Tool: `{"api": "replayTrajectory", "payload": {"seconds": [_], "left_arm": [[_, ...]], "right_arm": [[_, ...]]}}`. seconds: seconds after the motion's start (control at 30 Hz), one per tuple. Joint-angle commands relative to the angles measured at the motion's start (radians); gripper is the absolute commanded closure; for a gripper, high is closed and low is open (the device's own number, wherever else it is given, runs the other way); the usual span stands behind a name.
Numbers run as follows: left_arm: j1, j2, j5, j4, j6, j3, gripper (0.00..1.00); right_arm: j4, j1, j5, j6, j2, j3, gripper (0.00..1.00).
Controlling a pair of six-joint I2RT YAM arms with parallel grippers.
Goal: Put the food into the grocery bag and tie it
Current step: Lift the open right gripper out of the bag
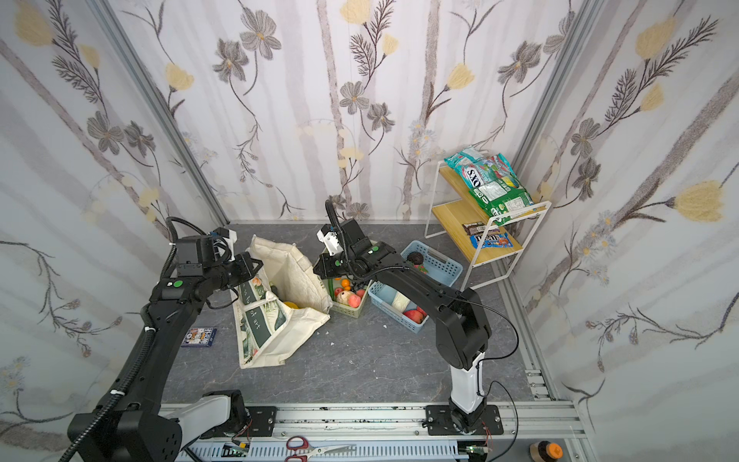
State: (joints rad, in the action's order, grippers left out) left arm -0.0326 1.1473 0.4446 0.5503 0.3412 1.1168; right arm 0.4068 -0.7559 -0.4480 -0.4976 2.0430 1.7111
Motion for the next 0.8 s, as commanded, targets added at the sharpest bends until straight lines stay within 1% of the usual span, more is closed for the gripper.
{"api": "replayTrajectory", "payload": {"seconds": [0.0,0.03,0.07,0.13,0.17,0.23,0.33,0.37,0.43,0.53,0.67,0.77], "left_arm": [[-0.004,-0.008,-0.004,-0.045,0.01,0.005,1.0],[-0.004,-0.008,-0.004,-0.044,0.012,0.005,1.0],[-0.004,-0.008,-0.003,-0.046,0.012,0.003,1.0],[-0.004,-0.006,0.007,-0.05,0.013,0.003,1.0],[-0.004,-0.005,0.009,-0.051,0.013,0.003,1.0],[-0.005,-0.003,0.011,-0.054,0.015,0.005,1.0],[-0.004,-0.001,0.016,-0.055,0.017,0.008,1.0],[-0.003,-0.001,0.016,-0.056,0.018,0.009,1.0],[-0.004,-0.001,0.016,-0.057,0.016,0.009,1.0],[-0.004,-0.001,0.018,-0.056,0.016,0.009,1.0],[-0.004,-0.001,0.017,-0.055,0.016,0.009,1.0],[-0.005,-0.003,0.013,-0.055,0.015,0.011,1.0]], "right_arm": [[-0.059,-0.004,0.009,-0.039,-0.003,0.014,0.91],[-0.048,-0.002,0.018,-0.034,0.005,0.02,0.88],[-0.02,-0.001,0.046,-0.024,0.016,0.029,0.75],[-0.004,0.002,0.08,0.004,0.036,0.023,0.59],[0.001,0.004,0.085,0.017,0.051,0.02,0.53],[0.011,0.002,0.075,0.032,0.085,0.022,0.49],[0.017,-0.006,0.057,0.05,0.117,0.019,0.47],[0.015,-0.011,0.056,0.054,0.122,0.018,0.47],[0.014,-0.018,0.047,0.053,0.133,0.018,0.51],[0.004,-0.031,0.035,0.052,0.143,0.017,0.64],[0.001,-0.037,0.028,0.038,0.142,0.015,0.85],[0.001,-0.036,0.037,0.035,0.123,0.016,0.95]]}}
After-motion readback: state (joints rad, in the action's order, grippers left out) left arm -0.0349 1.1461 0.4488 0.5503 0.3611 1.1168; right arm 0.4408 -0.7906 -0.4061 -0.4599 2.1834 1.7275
